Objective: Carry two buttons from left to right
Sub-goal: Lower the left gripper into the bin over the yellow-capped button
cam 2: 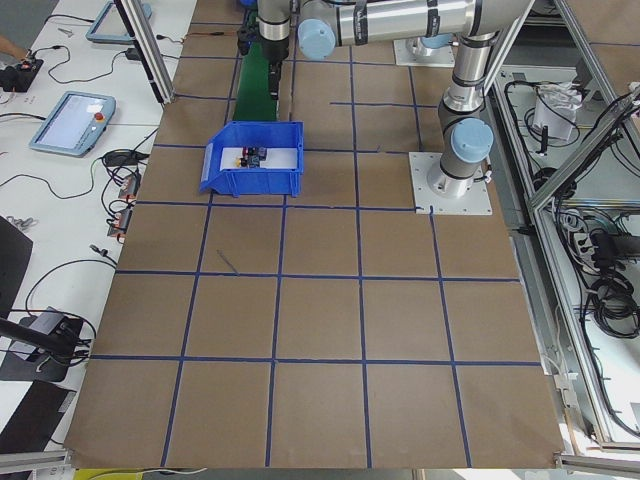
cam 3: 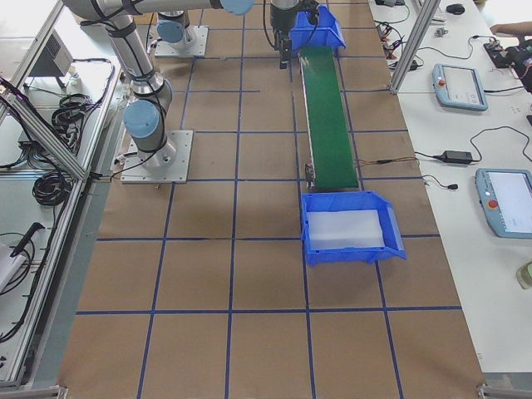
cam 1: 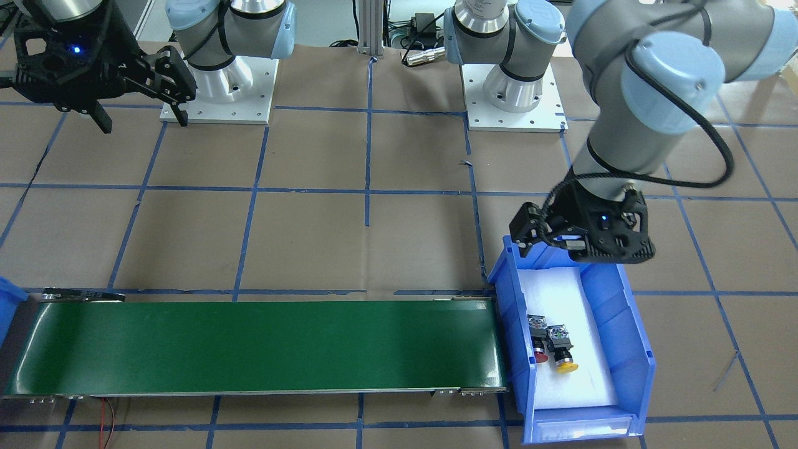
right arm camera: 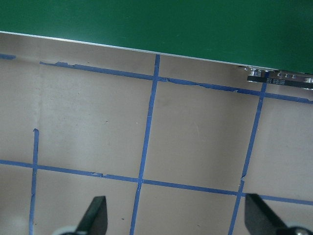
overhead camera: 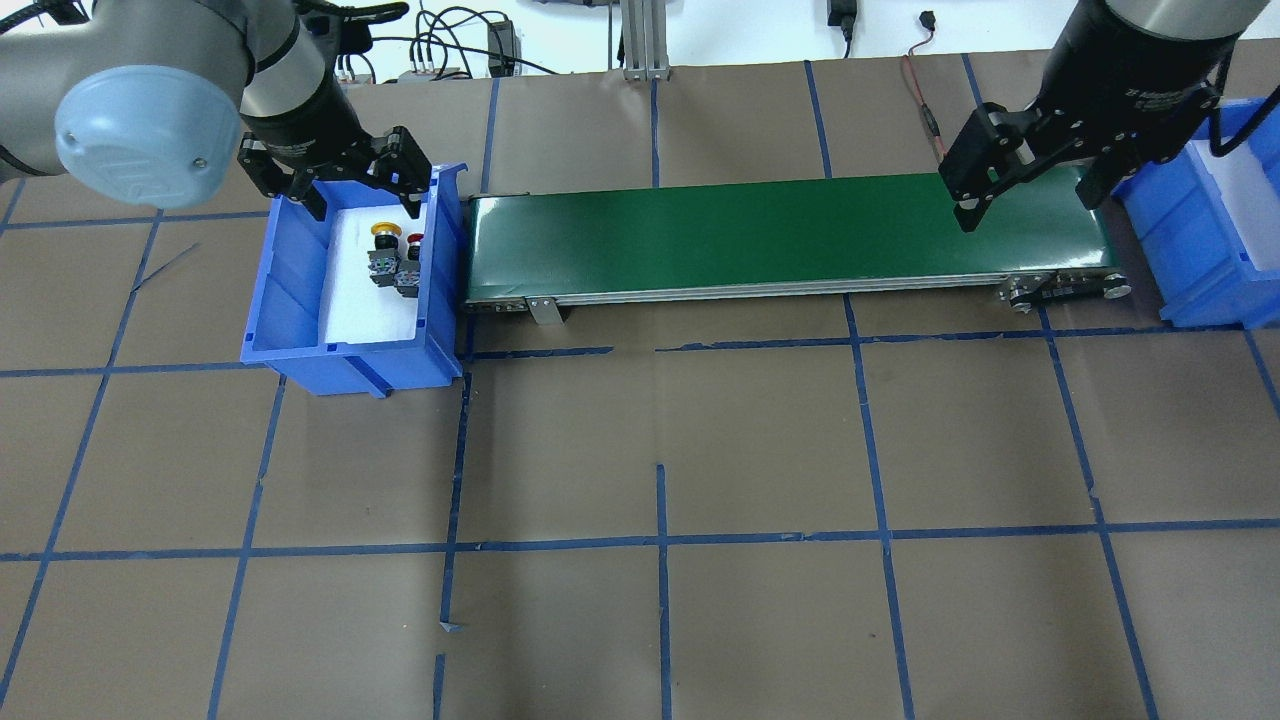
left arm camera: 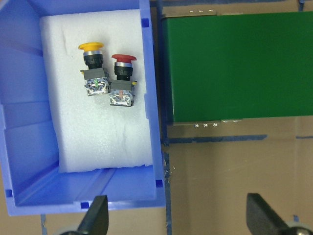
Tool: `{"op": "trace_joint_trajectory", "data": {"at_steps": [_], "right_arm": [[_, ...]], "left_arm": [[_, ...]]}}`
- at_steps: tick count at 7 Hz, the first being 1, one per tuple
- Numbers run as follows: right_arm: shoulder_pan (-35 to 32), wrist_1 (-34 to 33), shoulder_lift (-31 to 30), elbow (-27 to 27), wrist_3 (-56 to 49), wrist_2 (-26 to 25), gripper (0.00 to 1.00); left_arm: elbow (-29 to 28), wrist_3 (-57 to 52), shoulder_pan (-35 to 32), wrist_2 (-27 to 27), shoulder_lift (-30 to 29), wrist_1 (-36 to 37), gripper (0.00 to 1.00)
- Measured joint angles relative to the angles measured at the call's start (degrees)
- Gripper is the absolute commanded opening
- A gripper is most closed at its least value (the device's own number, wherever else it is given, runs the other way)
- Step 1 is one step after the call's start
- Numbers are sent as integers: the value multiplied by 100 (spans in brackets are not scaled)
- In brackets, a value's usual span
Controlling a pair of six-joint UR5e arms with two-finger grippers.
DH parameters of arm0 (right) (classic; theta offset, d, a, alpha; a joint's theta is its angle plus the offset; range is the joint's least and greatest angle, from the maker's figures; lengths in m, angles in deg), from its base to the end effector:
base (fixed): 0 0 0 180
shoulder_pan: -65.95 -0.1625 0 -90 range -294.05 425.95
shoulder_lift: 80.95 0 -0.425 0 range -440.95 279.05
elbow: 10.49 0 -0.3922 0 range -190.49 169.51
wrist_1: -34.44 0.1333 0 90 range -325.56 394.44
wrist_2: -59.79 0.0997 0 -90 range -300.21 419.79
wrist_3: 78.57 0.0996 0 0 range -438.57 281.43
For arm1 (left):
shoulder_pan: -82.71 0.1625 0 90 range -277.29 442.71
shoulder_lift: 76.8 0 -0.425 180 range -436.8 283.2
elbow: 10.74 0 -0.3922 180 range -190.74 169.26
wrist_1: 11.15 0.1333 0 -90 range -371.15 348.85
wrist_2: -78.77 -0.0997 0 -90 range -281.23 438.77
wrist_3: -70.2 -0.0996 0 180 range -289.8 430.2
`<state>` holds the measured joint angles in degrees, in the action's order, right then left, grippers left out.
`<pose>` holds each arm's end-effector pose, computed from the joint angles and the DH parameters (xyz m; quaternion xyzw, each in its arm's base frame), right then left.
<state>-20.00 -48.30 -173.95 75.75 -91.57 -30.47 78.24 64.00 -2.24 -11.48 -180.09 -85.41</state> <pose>0.0996 -0.4743 0.5326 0.0780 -0.9969 -0.0047 0.0016 -0.0807 -0.5959 0.3994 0.0100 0.9995 -0.0299 0.0051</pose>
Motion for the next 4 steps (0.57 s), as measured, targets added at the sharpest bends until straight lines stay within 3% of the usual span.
{"op": "trace_joint_trajectory", "data": {"at_steps": [4], "right_arm": [[0, -6, -6, 6, 0, 0, 100]], "left_arm": [[-20, -952, 531, 37, -676, 786, 100]]}}
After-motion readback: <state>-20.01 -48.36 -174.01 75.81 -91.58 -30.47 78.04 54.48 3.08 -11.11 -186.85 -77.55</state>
